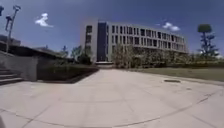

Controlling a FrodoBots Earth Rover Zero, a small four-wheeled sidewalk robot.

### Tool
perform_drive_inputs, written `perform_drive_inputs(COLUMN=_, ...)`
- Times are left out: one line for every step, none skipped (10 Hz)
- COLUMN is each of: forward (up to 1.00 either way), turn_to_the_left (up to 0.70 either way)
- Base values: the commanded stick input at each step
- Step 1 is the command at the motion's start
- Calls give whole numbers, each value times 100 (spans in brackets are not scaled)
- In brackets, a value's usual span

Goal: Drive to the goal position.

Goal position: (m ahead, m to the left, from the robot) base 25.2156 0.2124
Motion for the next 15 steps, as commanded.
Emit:
perform_drive_inputs(forward=100, turn_to_the_left=0)
perform_drive_inputs(forward=100, turn_to_the_left=0)
perform_drive_inputs(forward=100, turn_to_the_left=0)
perform_drive_inputs(forward=100, turn_to_the_left=0)
perform_drive_inputs(forward=100, turn_to_the_left=0)
perform_drive_inputs(forward=100, turn_to_the_left=0)
perform_drive_inputs(forward=100, turn_to_the_left=0)
perform_drive_inputs(forward=100, turn_to_the_left=0)
perform_drive_inputs(forward=100, turn_to_the_left=0)
perform_drive_inputs(forward=100, turn_to_the_left=0)
perform_drive_inputs(forward=100, turn_to_the_left=0)
perform_drive_inputs(forward=100, turn_to_the_left=0)
perform_drive_inputs(forward=100, turn_to_the_left=0)
perform_drive_inputs(forward=100, turn_to_the_left=0)
perform_drive_inputs(forward=100, turn_to_the_left=0)
